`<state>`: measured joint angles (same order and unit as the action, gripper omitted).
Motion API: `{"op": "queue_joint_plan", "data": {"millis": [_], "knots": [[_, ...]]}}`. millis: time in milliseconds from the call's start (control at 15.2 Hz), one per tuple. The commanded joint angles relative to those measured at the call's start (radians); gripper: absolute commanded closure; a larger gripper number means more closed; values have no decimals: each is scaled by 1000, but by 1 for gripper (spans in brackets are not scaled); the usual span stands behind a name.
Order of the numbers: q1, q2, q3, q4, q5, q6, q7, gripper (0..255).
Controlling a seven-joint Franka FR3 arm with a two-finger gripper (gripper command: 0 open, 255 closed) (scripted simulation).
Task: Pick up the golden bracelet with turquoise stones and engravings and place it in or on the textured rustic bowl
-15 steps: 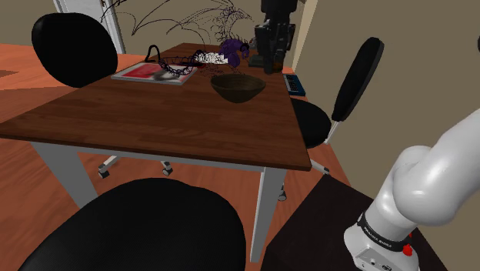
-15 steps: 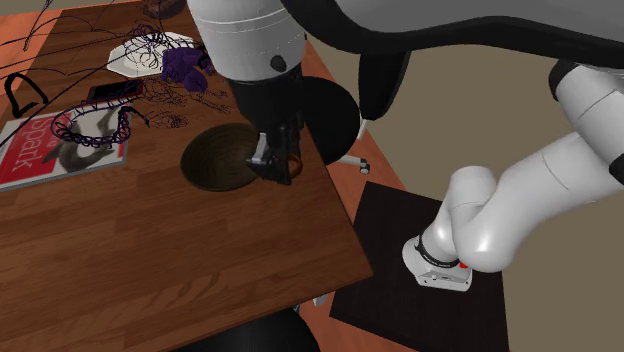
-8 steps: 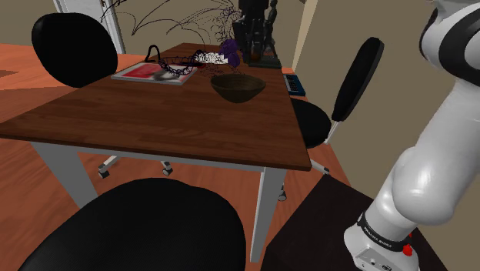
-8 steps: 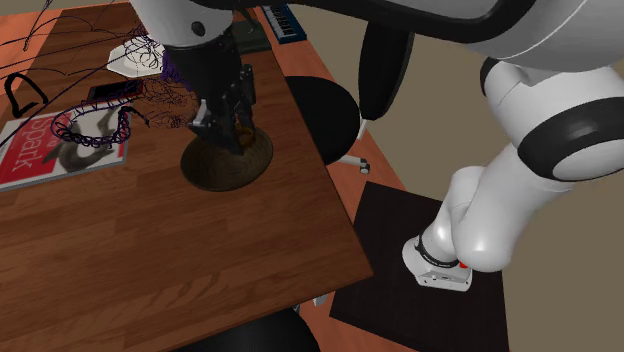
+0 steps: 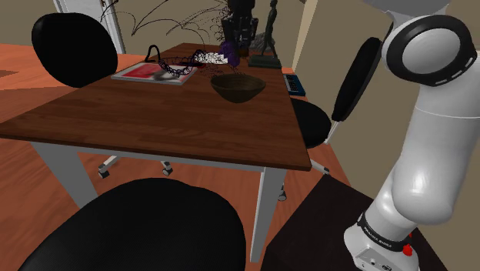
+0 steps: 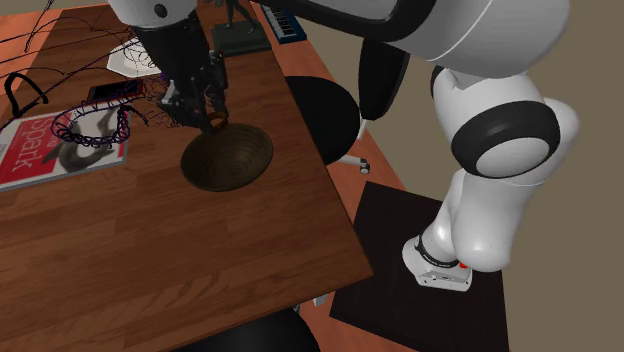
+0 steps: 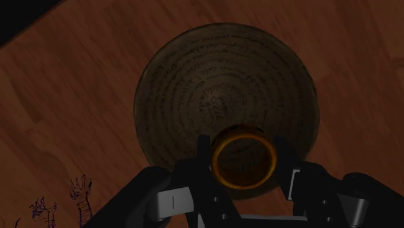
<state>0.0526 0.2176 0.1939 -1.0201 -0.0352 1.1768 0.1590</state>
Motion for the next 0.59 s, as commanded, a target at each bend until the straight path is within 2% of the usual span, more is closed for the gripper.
{"op": "queue_joint_plan", "data": {"millis": [0, 528], "knots": [[-9, -11, -4, -79, 5, 43, -7, 255], [-22, -88, -9, -300, 20, 188, -15, 255]]}}
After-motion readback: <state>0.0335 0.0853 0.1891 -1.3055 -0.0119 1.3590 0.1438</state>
